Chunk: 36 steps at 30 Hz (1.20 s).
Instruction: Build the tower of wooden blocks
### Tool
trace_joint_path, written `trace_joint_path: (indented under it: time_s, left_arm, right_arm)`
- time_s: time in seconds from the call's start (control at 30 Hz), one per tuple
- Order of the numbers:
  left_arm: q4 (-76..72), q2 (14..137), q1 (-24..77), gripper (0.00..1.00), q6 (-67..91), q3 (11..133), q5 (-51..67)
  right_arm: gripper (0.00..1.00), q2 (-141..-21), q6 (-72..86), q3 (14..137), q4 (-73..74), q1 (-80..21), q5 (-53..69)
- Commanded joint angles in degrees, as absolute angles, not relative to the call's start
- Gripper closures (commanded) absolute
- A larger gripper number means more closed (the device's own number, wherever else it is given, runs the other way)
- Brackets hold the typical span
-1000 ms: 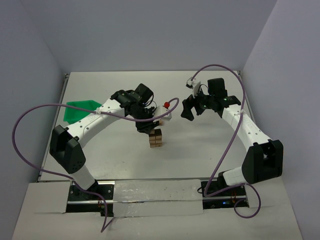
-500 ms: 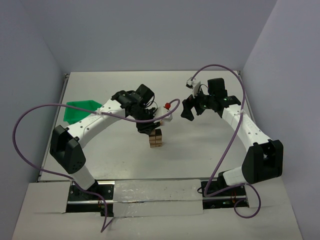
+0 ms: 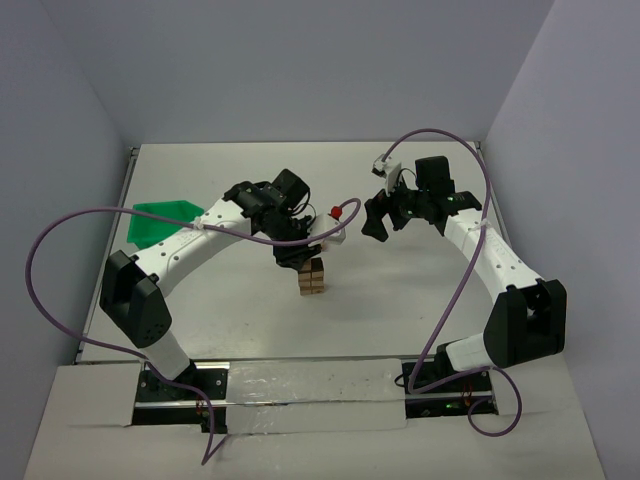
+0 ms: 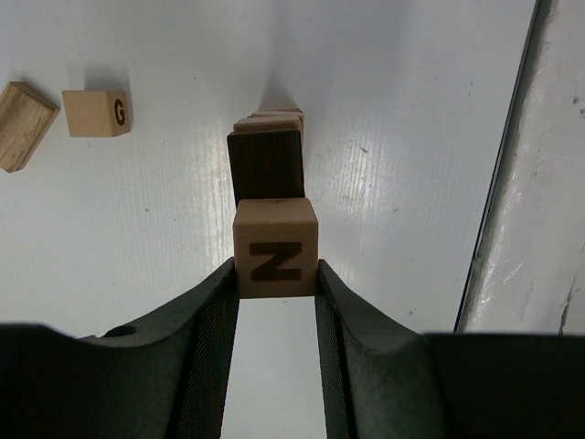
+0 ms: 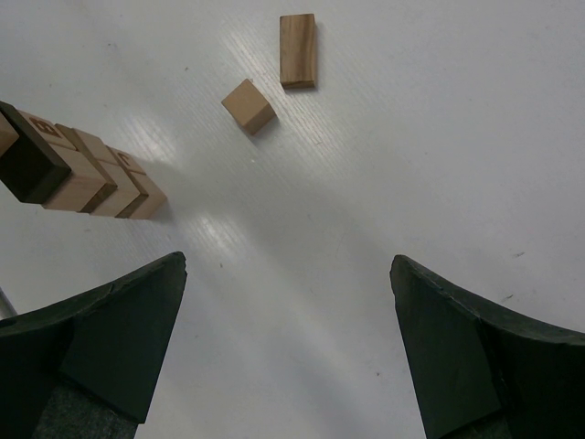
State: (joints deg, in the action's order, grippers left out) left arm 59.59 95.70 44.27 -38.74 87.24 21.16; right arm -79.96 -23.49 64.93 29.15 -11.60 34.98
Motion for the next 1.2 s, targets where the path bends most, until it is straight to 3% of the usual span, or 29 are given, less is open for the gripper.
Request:
trace_joint_path:
  time_s: [0.0, 0.37, 0.4, 0.53, 0.57, 0.77, 1.17]
  left_arm:
    - [58.25, 95.45, 44.74, 0.57, -37.99, 88.77, 21.11]
    - [58.22, 95.24, 44.74, 0.47, -38.03, 88.54, 21.01]
    - [58.26, 95.17, 44.74, 0.43, -38.14, 88.58, 21.00]
    - [57.89, 94.83, 44.76, 0.03, -37.85, 88.48, 20.86]
    - [57.49, 94.44, 44.69, 0.01, -37.62, 88.64, 20.79]
    - [56.36, 91.92, 40.79, 0.01, -36.81, 92.39, 24.85]
    - [50.83, 88.52, 25.00, 0.01, -29.66, 99.16, 36.91]
  right_arm:
    - [0.00, -79.79, -23.91, 65.83, 28.23, -11.78, 35.60]
    - [0.00, -79.80, -24.03, 65.95, 28.28, -11.78, 35.68]
    - [0.00, -79.80, -24.10, 66.01, 28.40, -11.78, 35.70]
    - [0.00, -79.87, -24.95, 66.15, 28.86, -11.84, 36.01]
    - [0.00, -79.98, -25.65, 66.27, 29.22, -11.86, 36.34]
    - [0.06, -81.00, -30.77, 66.88, 32.58, -12.70, 39.40]
    - [0.36, -94.70, -47.80, 76.24, 39.05, -18.03, 40.69]
